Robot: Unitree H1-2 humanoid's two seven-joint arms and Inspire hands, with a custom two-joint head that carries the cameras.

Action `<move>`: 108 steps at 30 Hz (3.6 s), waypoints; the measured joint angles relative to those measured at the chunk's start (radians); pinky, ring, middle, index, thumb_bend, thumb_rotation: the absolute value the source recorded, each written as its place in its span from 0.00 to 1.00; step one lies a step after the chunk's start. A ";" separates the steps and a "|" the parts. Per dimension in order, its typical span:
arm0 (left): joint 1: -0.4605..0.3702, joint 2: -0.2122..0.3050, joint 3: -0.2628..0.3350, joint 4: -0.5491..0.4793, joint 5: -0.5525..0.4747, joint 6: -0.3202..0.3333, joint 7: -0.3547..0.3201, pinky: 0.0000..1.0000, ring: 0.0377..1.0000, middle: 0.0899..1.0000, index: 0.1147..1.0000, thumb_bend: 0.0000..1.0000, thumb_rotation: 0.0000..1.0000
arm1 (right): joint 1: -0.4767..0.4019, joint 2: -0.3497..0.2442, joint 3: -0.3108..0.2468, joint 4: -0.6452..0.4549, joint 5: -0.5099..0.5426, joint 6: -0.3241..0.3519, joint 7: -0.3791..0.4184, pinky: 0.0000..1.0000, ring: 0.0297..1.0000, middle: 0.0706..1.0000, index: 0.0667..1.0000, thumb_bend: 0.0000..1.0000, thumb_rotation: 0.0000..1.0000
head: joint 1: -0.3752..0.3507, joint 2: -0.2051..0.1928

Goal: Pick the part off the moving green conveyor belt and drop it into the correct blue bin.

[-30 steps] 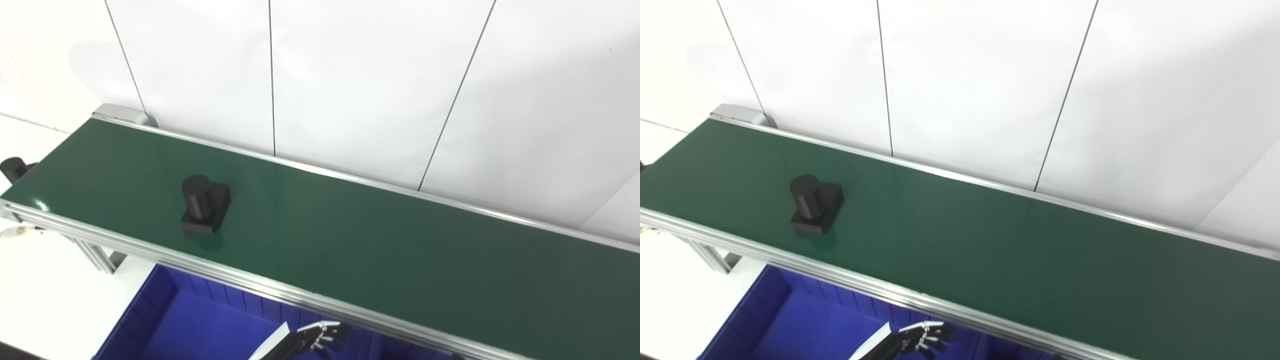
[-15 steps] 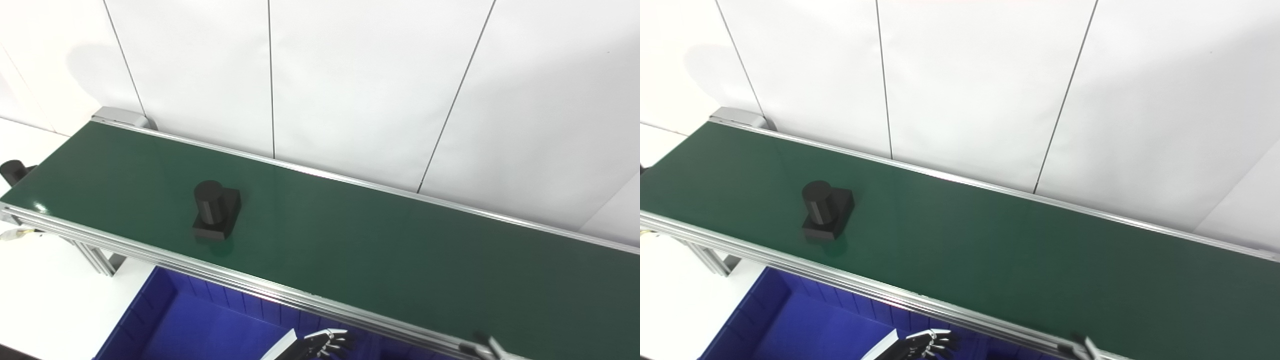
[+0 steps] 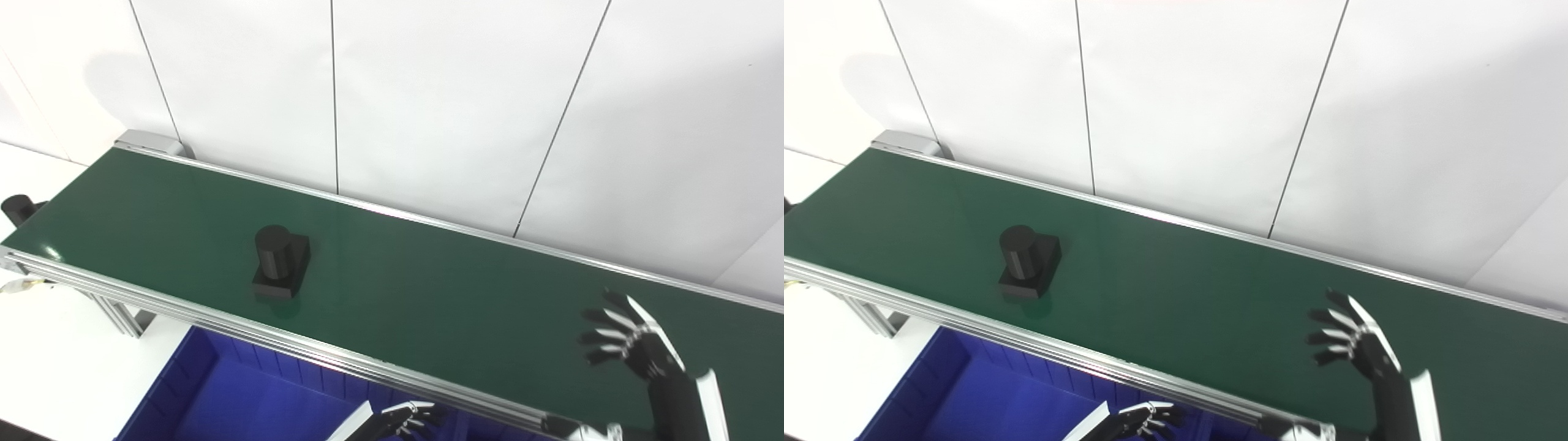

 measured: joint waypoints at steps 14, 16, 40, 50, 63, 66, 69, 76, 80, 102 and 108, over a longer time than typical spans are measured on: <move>-0.025 0.001 -0.034 0.014 -0.001 0.000 0.045 0.60 0.69 0.77 0.79 0.92 0.33 | -0.182 0.027 0.041 0.001 -0.105 0.188 0.070 0.54 0.65 0.72 0.82 0.93 0.10 | -0.034 0.000; -0.025 0.003 -0.035 0.014 -0.002 0.000 0.046 0.60 0.69 0.77 0.79 0.92 0.33 | -0.200 0.035 0.050 0.003 -0.130 0.208 0.073 0.56 0.66 0.73 0.82 0.92 0.11 | -0.040 0.002; -0.003 0.051 -0.040 -0.059 -0.005 0.000 0.067 0.58 0.67 0.75 0.80 0.93 0.31 | -0.359 0.072 0.134 0.212 -0.255 0.263 0.075 0.60 0.70 0.79 0.87 0.87 0.33 | -0.143 0.051; 0.068 0.090 -0.016 -0.152 -0.027 0.000 0.055 0.55 0.65 0.75 0.78 0.97 0.34 | -0.374 0.075 0.152 0.251 -0.254 0.271 0.082 0.63 0.72 0.82 0.87 0.89 0.35 | -0.161 0.075; 0.109 0.102 -0.028 -0.178 0.033 0.000 0.089 0.54 0.63 0.75 0.78 0.96 0.32 | -0.436 0.114 0.232 0.341 -0.308 0.324 0.111 0.61 0.72 0.85 0.87 0.90 0.38 | -0.206 0.112; 0.104 0.103 -0.048 -0.177 0.043 0.000 0.110 0.54 0.64 0.76 0.79 0.97 0.33 | -0.445 0.116 0.244 0.385 -0.313 0.324 0.111 0.62 0.73 0.84 0.87 0.92 0.38 | -0.218 0.121; 0.103 0.105 -0.059 -0.177 0.057 0.000 0.127 0.55 0.65 0.76 0.80 0.97 0.34 | -0.450 0.125 0.259 0.413 -0.322 0.324 0.111 0.62 0.73 0.83 0.87 0.92 0.40 | -0.221 0.121; 0.096 0.109 -0.071 -0.177 0.057 0.000 0.154 0.55 0.65 0.77 0.80 0.97 0.35 | -0.482 0.150 0.301 0.466 -0.355 0.324 0.111 0.65 0.75 0.83 0.88 0.93 0.42 | -0.233 0.143; 0.086 0.109 -0.083 -0.173 0.063 0.000 0.179 0.58 0.67 0.76 0.80 0.97 0.36 | -0.500 0.169 0.310 0.519 -0.360 0.324 0.111 0.66 0.77 0.84 0.88 0.92 0.41 | -0.241 0.160; 0.062 0.112 -0.129 -0.163 0.105 0.000 0.263 0.58 0.69 0.79 0.83 0.93 0.36 | -0.590 0.194 0.361 0.741 -0.397 0.324 0.097 0.60 0.74 0.83 0.86 0.91 0.38 | -0.229 0.207; 0.062 0.120 -0.136 -0.169 0.123 0.000 0.271 0.60 0.69 0.80 0.83 0.91 0.36 | -0.603 0.197 0.396 0.810 -0.418 0.320 0.069 0.54 0.67 0.79 0.85 0.90 0.38 | -0.230 0.213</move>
